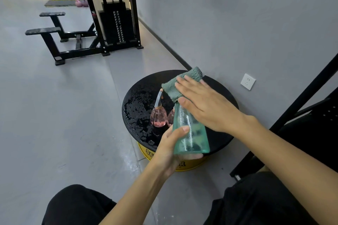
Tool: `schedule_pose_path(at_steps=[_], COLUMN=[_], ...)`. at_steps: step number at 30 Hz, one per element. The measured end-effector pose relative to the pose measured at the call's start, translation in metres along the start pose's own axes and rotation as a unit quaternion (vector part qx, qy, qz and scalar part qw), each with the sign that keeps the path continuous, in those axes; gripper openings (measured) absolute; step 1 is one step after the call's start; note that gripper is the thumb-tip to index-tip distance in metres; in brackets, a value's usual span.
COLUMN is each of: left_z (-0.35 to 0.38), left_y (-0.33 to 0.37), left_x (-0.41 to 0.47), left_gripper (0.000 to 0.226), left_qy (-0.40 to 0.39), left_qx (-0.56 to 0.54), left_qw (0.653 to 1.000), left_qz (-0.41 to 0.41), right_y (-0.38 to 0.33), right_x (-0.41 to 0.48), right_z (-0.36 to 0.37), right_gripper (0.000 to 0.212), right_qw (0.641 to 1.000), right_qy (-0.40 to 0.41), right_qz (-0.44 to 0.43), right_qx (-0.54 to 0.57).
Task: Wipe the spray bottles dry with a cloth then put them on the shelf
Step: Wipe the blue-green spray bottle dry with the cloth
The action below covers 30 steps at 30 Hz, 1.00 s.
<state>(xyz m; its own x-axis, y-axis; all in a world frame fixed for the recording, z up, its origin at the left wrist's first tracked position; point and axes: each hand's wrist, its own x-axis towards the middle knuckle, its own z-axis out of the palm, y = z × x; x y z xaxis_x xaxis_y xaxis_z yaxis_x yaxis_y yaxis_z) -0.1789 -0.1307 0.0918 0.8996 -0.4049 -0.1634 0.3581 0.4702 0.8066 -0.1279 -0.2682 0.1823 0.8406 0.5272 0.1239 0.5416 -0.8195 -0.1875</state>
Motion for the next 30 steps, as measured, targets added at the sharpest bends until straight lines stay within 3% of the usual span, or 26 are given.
schedule_pose_path(at_steps=[5, 12, 19, 26, 30], left_z=[0.007, -0.002, 0.007, -0.003, 0.0], left_y=[-0.002, -0.003, -0.004, -0.003, -0.006], left_x=[0.001, 0.001, 0.001, -0.002, -0.002], left_gripper=[0.072, 0.056, 0.055, 0.07, 0.09], left_qy=[-0.004, 0.003, -0.011, 0.002, -0.011], left_qx=[-0.003, -0.03, -0.002, -0.01, -0.016], left_qw=[1.0, 1.0, 1.0, 1.0, 1.0], left_qz=[-0.003, 0.003, 0.01, 0.0, -0.011], right_y=[0.005, -0.009, -0.006, -0.017, -0.004], right_x=[0.014, -0.013, 0.011, -0.005, 0.0], right_z=[-0.007, -0.002, -0.005, 0.008, 0.001], right_gripper=[0.082, 0.076, 0.075, 0.071, 0.075], right_qw=[0.999, 1.0, 0.998, 1.0, 0.999], right_qy=[0.026, -0.01, 0.023, -0.001, -0.005], right_qz=[0.041, 0.023, 0.036, 0.007, 0.044], right_qx=[-0.024, -0.007, -0.036, -0.002, 0.002])
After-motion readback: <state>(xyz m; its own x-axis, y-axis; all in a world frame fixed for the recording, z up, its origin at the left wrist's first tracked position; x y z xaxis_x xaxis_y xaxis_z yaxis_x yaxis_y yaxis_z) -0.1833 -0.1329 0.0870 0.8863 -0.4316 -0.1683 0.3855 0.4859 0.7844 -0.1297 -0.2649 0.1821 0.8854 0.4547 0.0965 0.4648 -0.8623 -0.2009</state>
